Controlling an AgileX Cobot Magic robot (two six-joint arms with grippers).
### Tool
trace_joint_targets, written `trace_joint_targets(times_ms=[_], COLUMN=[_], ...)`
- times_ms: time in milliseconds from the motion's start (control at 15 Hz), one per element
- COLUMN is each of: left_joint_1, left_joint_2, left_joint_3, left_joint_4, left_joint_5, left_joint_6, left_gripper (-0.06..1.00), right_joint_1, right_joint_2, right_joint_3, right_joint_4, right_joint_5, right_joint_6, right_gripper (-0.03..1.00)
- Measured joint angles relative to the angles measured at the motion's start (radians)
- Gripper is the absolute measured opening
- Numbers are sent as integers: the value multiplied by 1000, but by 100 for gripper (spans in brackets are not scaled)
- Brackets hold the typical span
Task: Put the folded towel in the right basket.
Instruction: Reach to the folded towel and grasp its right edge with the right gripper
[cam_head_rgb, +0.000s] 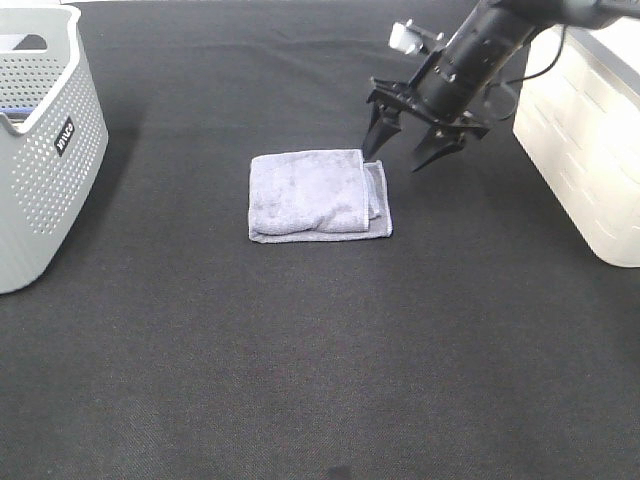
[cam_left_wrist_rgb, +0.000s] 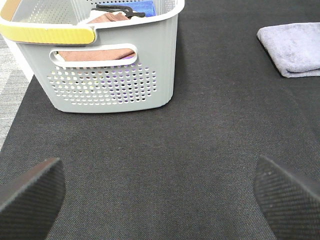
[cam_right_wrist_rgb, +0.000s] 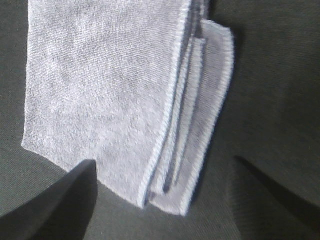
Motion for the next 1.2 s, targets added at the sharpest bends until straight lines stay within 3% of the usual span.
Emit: trace_joint_targets(times_ms=[200, 400, 800, 933, 1000, 1067, 1200], left_joint_1=[0, 0, 0, 0, 0, 0, 0], left_joint_2=[0, 0, 0, 0, 0, 0, 0], left_joint_3=[0, 0, 0, 0, 0, 0, 0], left_joint_4=[0, 0, 0, 0, 0, 0, 0], left_joint_5=[0, 0, 0, 0, 0, 0, 0], left_joint_6=[0, 0, 0, 0, 0, 0, 0], left_gripper=[97, 97, 97, 97, 97, 97, 97], right_joint_1=[0, 0, 0, 2, 8, 8, 19], right_joint_2=[126, 196, 230, 245, 250, 250, 253], right_joint_3=[-141, -221, -237, -238, -238, -238, -236], right_joint_4=[14, 16, 55, 146, 158, 158, 160], right_joint_5=[96, 114, 118, 118, 117, 117, 105], right_joint_6=[-2, -2, -4, -56, -75, -75, -88], right_gripper=[69, 75, 76, 70, 63, 63, 44])
